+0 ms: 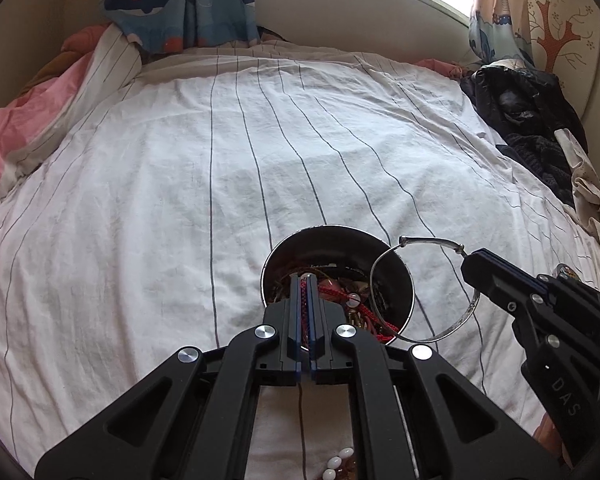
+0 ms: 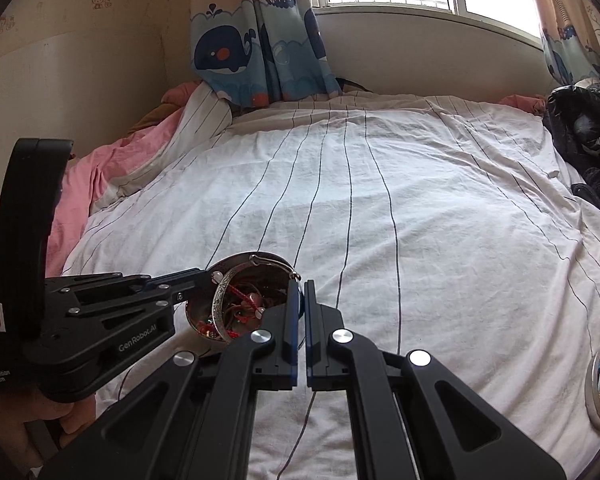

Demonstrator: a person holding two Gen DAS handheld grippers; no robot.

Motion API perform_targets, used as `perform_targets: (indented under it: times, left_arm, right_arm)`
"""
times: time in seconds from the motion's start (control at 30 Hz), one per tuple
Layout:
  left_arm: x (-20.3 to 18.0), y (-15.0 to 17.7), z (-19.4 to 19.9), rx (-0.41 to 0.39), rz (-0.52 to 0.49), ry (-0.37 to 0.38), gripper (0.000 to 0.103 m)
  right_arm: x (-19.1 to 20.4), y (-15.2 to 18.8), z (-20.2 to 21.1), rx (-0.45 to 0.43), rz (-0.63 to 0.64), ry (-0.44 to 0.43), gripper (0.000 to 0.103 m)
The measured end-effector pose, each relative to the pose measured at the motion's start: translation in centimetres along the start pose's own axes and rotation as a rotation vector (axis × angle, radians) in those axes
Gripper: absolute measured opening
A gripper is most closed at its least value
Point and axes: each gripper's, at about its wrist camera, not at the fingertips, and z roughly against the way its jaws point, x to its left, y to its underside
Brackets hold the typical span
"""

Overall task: Organize jewelry
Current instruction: 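Open both grippers over the tin to drop the red string and hoop, then move both open grippers back to the bead bracelets on the sheet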

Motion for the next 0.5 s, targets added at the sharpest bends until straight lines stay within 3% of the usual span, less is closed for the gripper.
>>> perform_targets:
  times: [0.33, 0.5]
  left_arm:
    - [2.1, 0.5, 1.3, -0.024, 0.053, -0.023, 0.013]
    - [2.7, 0.9, 2.6, -0.031, 0.062, -0.029, 0.016]
  right_arm:
    - [2.2, -0.7, -2.3, 0.018, 0.045, -0.02, 0.003]
    - [2.8, -0.3, -4.2, 0.085, 0.049, -0.02, 0.006]
